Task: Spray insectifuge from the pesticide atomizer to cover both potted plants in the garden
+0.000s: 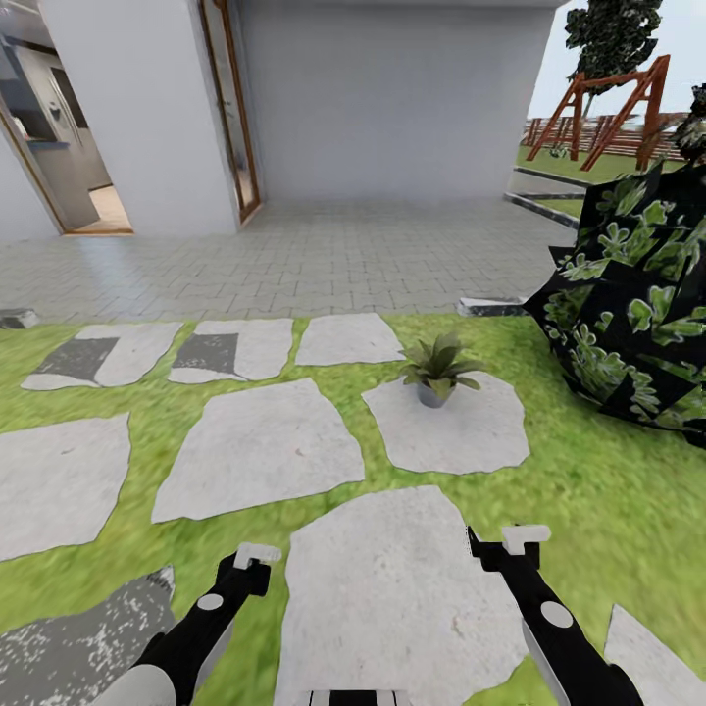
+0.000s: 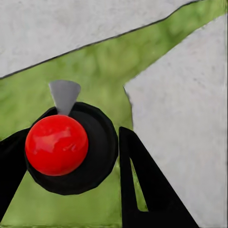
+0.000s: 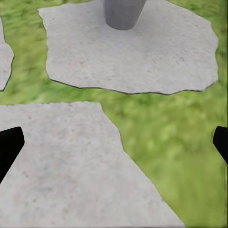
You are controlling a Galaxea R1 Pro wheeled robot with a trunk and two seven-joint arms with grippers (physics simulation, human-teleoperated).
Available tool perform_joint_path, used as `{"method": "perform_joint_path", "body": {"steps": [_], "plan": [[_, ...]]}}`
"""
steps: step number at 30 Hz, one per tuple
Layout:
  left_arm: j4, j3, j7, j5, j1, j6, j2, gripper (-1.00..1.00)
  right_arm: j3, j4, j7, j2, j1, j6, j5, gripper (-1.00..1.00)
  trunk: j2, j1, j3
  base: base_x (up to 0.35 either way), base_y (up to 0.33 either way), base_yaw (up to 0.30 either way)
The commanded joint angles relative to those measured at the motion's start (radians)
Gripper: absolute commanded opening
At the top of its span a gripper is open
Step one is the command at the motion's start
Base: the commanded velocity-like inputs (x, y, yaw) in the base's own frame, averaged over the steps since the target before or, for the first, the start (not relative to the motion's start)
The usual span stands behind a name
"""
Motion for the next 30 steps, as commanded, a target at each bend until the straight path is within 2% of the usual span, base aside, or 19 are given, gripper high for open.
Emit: {"method": "perform_joint_path", "body": {"steps": [1, 3, 5, 11, 21, 30], "plan": [[0.0, 0.001, -0.001, -0.011, -0.001, 0.021, -0.001, -1.0, 0.0, 0.001, 0.0, 0.0, 0.0, -0.003, 0.001, 1.0, 0.007, -0.004, 0.004, 0.0, 0.0, -0.239], [-0.006, 0.0, -0.008, -0.012, -0.001, 0.075, -0.001, -1.0, 0.0, 0.0, 0.0, 0.0, 0.0, -0.003, 0.001, 1.0, 0.021, -0.012, 0.012, 0.0, 0.0, -0.239], [-0.016, 0.0, -0.02, -0.012, -0.001, 0.101, 0.001, -1.0, 0.001, 0.001, 0.0, 0.001, 0.0, -0.003, 0.001, 1.0, 0.035, -0.019, 0.02, 0.0, 0.0, -0.239], [-0.052, 0.0, -0.108, -0.014, -0.001, 0.166, 0.003, -1.0, 0.0, 0.002, 0.0, 0.0, 0.0, -0.003, 0.001, 1.0, 0.077, -0.042, 0.045, 0.0, 0.0, -0.239], [-0.053, 0.0, -0.12, -0.013, -0.002, 0.171, -0.001, -1.0, 0.001, 0.0, 0.0, 0.001, 0.0, -0.003, 0.002, 1.0, 0.147, -0.081, 0.09, 0.0, 0.0, -0.199], [-0.051, 0.0, -0.12, -0.016, 0.003, 0.174, 0.006, -1.0, 0.001, -0.002, 0.001, 0.0, 0.0, -0.002, 0.002, 1.0, 0.21, -0.115, 0.128, 0.0, 0.0, -0.128]]}}
